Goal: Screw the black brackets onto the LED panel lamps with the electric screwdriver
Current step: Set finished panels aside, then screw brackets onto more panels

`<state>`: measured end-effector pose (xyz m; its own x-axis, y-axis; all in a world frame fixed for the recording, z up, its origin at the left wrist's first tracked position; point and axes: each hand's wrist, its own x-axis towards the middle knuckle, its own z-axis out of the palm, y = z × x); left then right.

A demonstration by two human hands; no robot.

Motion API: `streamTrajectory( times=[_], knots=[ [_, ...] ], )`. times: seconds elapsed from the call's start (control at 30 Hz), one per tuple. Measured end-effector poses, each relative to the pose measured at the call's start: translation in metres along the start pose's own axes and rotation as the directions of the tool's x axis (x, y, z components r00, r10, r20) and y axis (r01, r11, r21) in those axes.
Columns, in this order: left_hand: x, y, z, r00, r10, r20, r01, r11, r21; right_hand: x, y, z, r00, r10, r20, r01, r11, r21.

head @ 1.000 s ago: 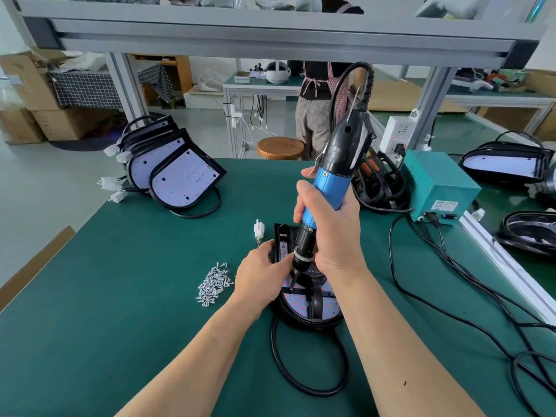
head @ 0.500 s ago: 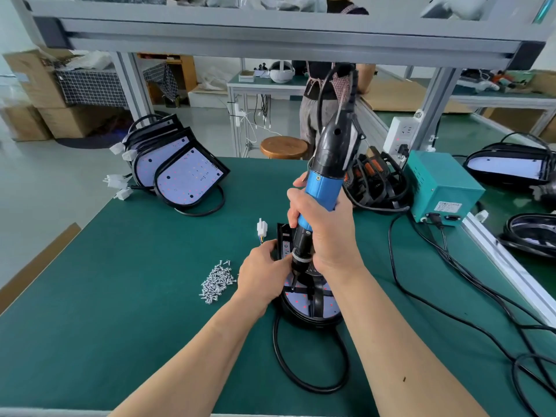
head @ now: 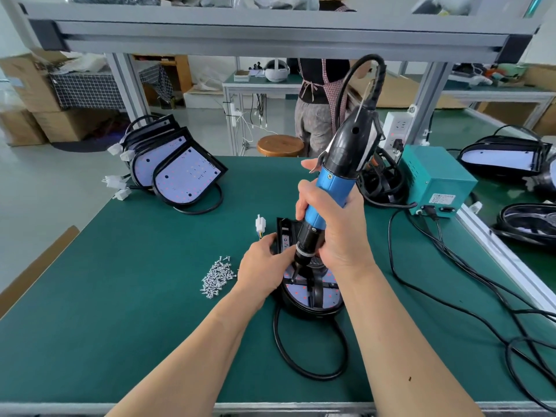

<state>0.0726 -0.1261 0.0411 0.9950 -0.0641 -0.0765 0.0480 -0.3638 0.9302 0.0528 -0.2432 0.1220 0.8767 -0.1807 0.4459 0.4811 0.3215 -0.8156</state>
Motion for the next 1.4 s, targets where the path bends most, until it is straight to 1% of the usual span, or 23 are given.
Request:
streamTrajectory(
  times=[0.13,0.17,0.23,0.27,0.3,0.37,0.43,0.5,0.53,0.6,0.73,0.8,0.83,0.9,0.97,1.0,1.07,1.17,1.27,1.33,1.4],
  knots=[
    [0.001,-0.002,0.000,1.000,0.000,0.010,0.000,0.999,-0.034,0.012,-0.016,-0.004,0.996,-0.082,0.047,0.082,0.997,0.006],
    [0.001,-0.002,0.000,1.000,-0.003,0.020,0.004,0.999,-0.051,0.015,-0.018,-0.009,0.994,-0.102,0.029,0.102,0.995,0.019],
    [-0.001,-0.002,0.000,0.999,-0.005,0.039,0.008,0.997,-0.074,0.017,-0.018,-0.025,0.991,-0.113,-0.069,0.117,0.991,0.064],
    [-0.002,-0.001,0.000,0.999,-0.005,0.044,0.008,0.997,-0.080,0.018,-0.016,-0.035,0.986,-0.080,-0.144,0.097,0.989,0.115],
    [-0.003,0.000,0.000,0.999,-0.008,0.047,0.012,0.996,-0.084,0.017,-0.012,-0.047,0.974,-0.010,-0.226,0.056,0.979,0.196],
    [-0.005,0.002,-0.001,0.999,-0.021,0.044,0.025,0.996,-0.085,0.012,0.000,-0.073,0.919,0.172,-0.354,-0.025,0.923,0.385],
    [-0.006,0.003,-0.001,0.999,-0.030,0.040,0.034,0.996,-0.084,0.005,0.013,-0.097,0.856,0.294,-0.426,-0.024,0.844,0.535],
    [-0.008,0.003,0.000,0.999,-0.028,0.037,0.032,0.995,-0.094,0.000,0.026,-0.115,0.803,0.371,-0.465,0.016,0.768,0.640],
    [-0.008,0.003,-0.001,0.999,-0.027,0.034,0.030,0.995,-0.097,-0.001,0.030,-0.121,0.786,0.397,-0.474,0.024,0.746,0.665],
    [-0.009,0.003,-0.001,0.999,-0.025,0.027,0.028,0.995,-0.095,0.000,0.036,-0.129,0.770,0.417,-0.483,0.018,0.743,0.670],
    [-0.006,0.004,-0.007,1.000,-0.010,-0.016,0.009,0.998,-0.061,0.002,0.043,-0.130,0.777,0.414,-0.474,-0.022,0.770,0.637],
    [-0.002,0.004,-0.018,0.997,-0.021,-0.079,0.017,0.998,-0.056,0.002,0.046,-0.129,0.777,0.418,-0.470,-0.037,0.777,0.629],
    [0.001,0.003,-0.027,0.991,-0.021,-0.131,0.017,0.999,-0.031,0.002,0.047,-0.128,0.777,0.419,-0.469,-0.042,0.778,0.626],
    [0.008,-0.002,-0.051,0.969,0.010,-0.248,0.014,0.996,0.093,0.002,0.047,-0.128,0.777,0.420,-0.468,-0.043,0.778,0.627],
    [0.014,-0.005,-0.076,0.954,0.030,-0.299,0.042,0.972,0.231,0.002,0.047,-0.129,0.776,0.422,-0.469,-0.043,0.777,0.628],
    [0.016,-0.005,-0.085,0.960,0.014,-0.281,0.063,0.963,0.262,0.003,0.047,-0.129,0.774,0.423,-0.471,-0.043,0.777,0.628],
    [0.016,-0.005,-0.095,0.982,-0.030,-0.185,0.089,0.944,0.318,0.003,0.048,-0.129,0.770,0.426,-0.475,-0.046,0.780,0.625],
    [0.014,-0.004,-0.094,0.999,-0.027,-0.033,0.040,0.878,0.476,0.004,0.049,-0.130,0.767,0.428,-0.478,-0.048,0.781,0.622],
    [0.011,-0.004,-0.086,0.999,-0.011,0.053,-0.022,0.807,0.590,0.004,0.050,-0.131,0.764,0.431,-0.480,-0.045,0.778,0.627],
    [0.010,-0.002,-0.082,0.996,0.007,0.085,-0.063,0.731,0.679,0.005,0.050,-0.132,0.765,0.429,-0.481,-0.040,0.776,0.629],
    [0.010,0.002,-0.079,0.994,0.022,0.108,-0.098,0.633,0.768,0.005,0.051,-0.132,0.768,0.428,-0.477,-0.041,0.776,0.630]
  ],
)
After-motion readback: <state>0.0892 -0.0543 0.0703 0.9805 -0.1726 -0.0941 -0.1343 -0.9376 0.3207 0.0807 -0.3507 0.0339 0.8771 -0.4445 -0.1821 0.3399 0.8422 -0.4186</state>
